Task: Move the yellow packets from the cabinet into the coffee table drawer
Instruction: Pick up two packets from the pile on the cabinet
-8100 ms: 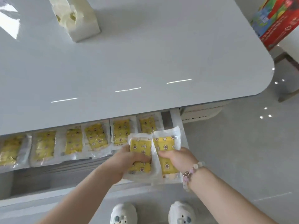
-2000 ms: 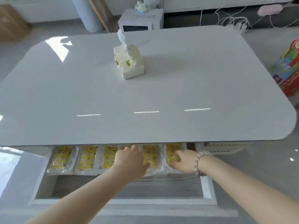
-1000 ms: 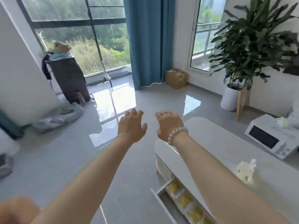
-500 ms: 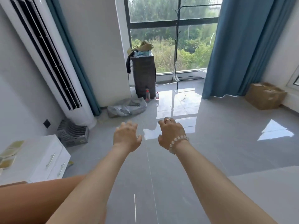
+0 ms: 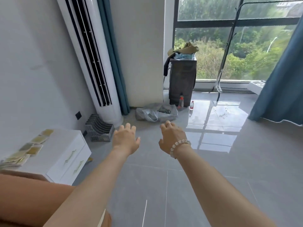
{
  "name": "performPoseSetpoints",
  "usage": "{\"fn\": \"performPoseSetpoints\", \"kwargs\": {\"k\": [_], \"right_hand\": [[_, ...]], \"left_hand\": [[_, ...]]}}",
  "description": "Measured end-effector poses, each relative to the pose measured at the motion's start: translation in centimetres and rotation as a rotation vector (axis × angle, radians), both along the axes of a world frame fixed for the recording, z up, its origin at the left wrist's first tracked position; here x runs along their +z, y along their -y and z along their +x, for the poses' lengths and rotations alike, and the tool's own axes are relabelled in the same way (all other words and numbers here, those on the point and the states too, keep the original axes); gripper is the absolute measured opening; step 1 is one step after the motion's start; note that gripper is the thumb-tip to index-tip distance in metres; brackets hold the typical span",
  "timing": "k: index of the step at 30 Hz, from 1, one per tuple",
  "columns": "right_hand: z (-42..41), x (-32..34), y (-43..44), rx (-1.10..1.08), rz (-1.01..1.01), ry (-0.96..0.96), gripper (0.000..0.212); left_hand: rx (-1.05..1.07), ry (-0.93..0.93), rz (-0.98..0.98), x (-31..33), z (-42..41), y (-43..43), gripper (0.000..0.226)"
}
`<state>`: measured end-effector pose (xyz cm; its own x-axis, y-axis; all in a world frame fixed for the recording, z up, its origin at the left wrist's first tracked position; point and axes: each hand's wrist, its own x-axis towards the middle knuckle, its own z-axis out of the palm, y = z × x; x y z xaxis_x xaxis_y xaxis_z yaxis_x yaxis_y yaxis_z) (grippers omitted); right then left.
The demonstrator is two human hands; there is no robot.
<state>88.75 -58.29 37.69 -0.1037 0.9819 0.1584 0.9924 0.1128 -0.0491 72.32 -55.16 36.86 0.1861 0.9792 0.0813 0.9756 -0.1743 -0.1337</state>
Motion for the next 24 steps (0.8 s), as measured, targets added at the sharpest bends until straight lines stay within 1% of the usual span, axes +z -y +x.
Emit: {"fn": "performPoseSetpoints", "kwargs": {"k": [5, 8, 11, 14, 16, 19, 24], "right_hand": [[1.2, 0.4, -9.3, 0.136, -0.02, 0.005, 0.033], [0.4, 0.1, -14.4, 0.211, -0.055, 0.012, 0.031], [-3.0, -0.2, -18.1, 0.347, -0.068, 0.029, 0.033], [-6.8, -0.6, -21.1, 0.475, -0.074, 0.052, 0.036], [-9.2, -0.9, -23.4, 0.522, -0.073, 0.062, 0.037], [-13.4, -1.2, -26.8, 0.587, -0.058, 0.061, 0.039], [-22.3, -1.5, -33.4, 0.701, -0.092, 0.045, 0.035]], "left_hand": [[0.128, 0.05, 0.032, 0.3, 0.7, -6.7, 0.048], [0.186, 0.057, 0.007, -0.2, 0.0, -9.8, 0.045], [0.282, 0.046, -0.013, -0.8, -2.8, -12.0, 0.046], [0.403, 0.082, 0.003, -1.1, -6.1, -13.7, 0.044], [0.456, 0.1, 0.005, -1.3, -7.9, -15.0, 0.043], [0.487, 0.057, -0.001, -1.7, -11.2, -17.0, 0.042], [0.637, 0.053, 0.02, -2.5, -19.8, -22.1, 0.044]]}}
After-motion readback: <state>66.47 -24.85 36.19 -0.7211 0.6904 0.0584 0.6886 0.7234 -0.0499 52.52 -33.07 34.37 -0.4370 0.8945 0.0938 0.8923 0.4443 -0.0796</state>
